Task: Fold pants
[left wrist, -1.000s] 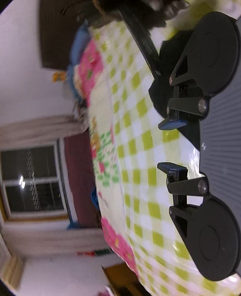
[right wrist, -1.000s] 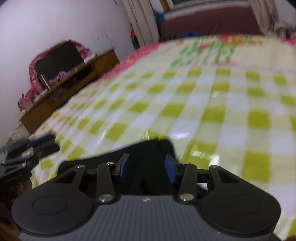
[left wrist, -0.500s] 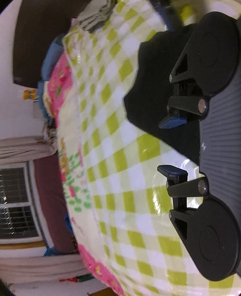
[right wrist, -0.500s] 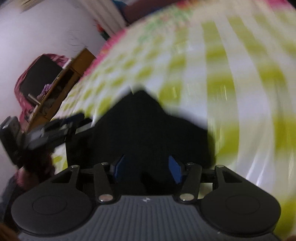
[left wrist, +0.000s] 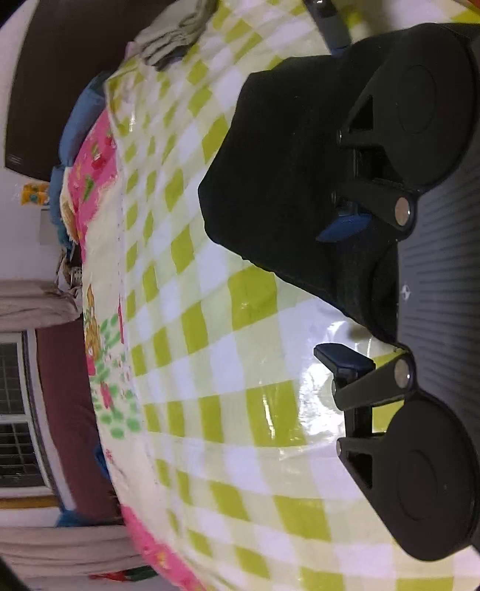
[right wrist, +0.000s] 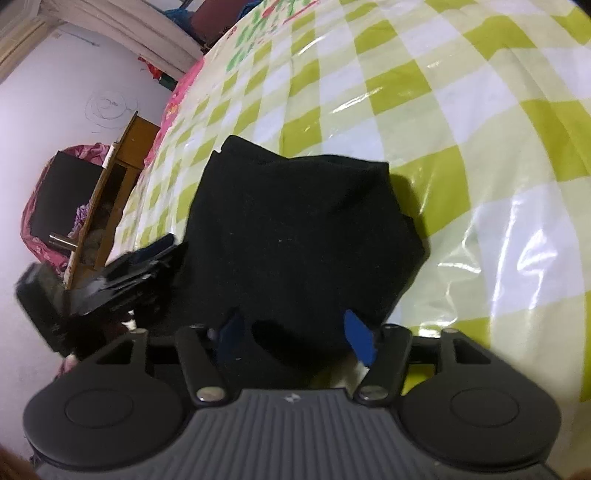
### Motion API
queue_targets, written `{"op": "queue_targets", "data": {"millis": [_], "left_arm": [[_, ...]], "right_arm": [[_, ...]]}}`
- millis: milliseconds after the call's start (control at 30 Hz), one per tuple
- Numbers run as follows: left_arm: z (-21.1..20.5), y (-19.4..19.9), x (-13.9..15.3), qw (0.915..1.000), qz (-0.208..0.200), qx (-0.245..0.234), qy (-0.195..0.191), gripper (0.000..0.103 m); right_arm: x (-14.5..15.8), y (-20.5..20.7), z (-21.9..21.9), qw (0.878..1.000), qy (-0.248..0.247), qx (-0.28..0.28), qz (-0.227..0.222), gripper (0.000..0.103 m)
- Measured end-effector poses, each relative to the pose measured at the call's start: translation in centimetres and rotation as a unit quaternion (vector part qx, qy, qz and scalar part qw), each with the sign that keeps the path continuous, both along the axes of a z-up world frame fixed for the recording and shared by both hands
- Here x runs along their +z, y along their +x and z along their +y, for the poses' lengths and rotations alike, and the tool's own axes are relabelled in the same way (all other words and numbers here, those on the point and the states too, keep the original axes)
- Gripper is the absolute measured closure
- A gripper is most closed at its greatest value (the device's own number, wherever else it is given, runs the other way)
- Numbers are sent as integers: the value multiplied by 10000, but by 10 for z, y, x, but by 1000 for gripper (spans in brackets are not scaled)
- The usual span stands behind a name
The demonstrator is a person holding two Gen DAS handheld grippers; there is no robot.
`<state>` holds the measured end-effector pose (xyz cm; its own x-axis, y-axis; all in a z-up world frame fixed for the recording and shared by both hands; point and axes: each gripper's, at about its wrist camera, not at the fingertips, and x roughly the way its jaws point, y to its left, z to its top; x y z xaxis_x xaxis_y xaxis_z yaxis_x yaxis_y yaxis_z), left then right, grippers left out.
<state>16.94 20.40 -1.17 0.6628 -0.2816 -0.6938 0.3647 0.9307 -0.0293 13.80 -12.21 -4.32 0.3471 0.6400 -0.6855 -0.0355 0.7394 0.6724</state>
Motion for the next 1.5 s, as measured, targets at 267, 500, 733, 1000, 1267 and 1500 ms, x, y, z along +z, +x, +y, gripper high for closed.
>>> {"op": "queue_targets", "data": {"millis": [267,500,733,1000,1267,1500], "left_arm": [[-5,0,4,9989,176,-438,-12,31],[6,-8,-1,9993,172,-325,-18,31],[14,10,-9,9987,421,-178,-241,14],[18,-9,2,9976,40,-556,412,37],[80,-6,7,9925,8,72,1216,42],[179,19,0,9839,-15,1084,1423,36]], "right_arm": [[-8,3,14,9998,-158,65,125,34],[-4,1,14,9997,-207,144,-39,37],[-32,12,12,9972,533,-430,288,29],[-29,27,60,9990,395,106,206,42],[-22,63,142,9949,425,903,-121,53],[-33,94,263,9861,514,1580,-80,53]]}}
